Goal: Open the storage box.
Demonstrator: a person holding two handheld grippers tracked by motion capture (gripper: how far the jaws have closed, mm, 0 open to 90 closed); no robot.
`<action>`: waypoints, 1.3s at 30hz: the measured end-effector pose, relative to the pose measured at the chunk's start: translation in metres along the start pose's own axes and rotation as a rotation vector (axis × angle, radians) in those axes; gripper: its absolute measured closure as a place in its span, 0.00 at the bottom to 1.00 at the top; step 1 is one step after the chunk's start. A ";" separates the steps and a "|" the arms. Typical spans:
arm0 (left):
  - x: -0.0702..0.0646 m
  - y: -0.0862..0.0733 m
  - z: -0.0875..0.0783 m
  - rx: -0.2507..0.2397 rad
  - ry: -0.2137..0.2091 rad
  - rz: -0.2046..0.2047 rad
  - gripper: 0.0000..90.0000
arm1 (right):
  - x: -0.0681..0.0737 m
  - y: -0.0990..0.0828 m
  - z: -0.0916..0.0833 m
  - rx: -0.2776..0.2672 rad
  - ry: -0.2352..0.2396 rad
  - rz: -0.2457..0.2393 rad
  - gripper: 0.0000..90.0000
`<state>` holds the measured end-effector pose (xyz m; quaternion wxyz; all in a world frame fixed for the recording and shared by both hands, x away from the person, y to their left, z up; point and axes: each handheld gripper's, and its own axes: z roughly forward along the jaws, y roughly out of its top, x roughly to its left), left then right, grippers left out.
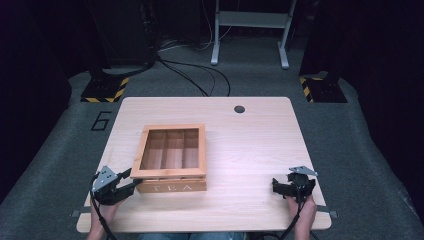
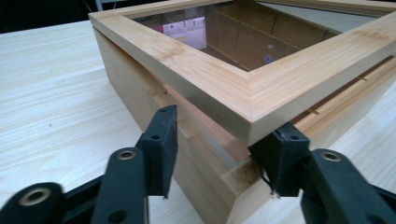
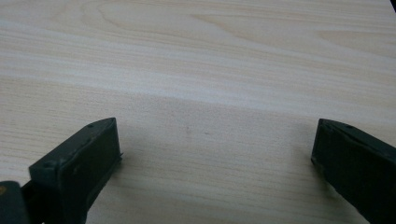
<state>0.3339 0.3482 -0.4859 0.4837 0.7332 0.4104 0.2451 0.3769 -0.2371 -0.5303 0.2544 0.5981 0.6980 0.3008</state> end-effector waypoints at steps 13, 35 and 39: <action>0.003 -0.008 -0.004 0.098 -0.035 -0.051 0.16 | 0.000 0.000 0.000 0.000 0.000 0.000 0.01; 0.010 -0.046 0.008 0.339 0.064 -0.008 0.00 | 0.000 0.000 0.000 -0.001 -0.002 0.002 0.01; 0.009 -0.046 0.010 0.343 0.068 0.008 0.00 | 0.000 0.000 0.000 -0.001 -0.002 0.002 0.01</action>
